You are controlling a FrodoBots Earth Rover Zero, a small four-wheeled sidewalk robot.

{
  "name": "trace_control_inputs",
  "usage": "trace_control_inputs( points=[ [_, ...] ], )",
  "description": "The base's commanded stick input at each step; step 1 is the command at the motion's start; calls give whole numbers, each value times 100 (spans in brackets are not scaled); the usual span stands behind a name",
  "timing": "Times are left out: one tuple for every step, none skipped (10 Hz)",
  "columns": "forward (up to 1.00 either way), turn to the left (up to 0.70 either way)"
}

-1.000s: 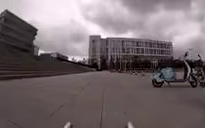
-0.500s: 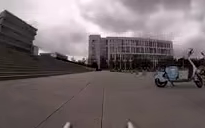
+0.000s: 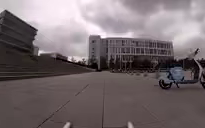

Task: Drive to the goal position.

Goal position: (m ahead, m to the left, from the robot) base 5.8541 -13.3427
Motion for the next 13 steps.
trace_control_inputs(
  points=[
    [50,1],
    [50,1],
    [50,1],
    [50,1],
    [50,1],
    [50,1],
    [50,1],
    [50,1],
    [50,-8],
    [50,-24],
    [50,-24],
    [50,-24],
    [50,-24]
  ],
)
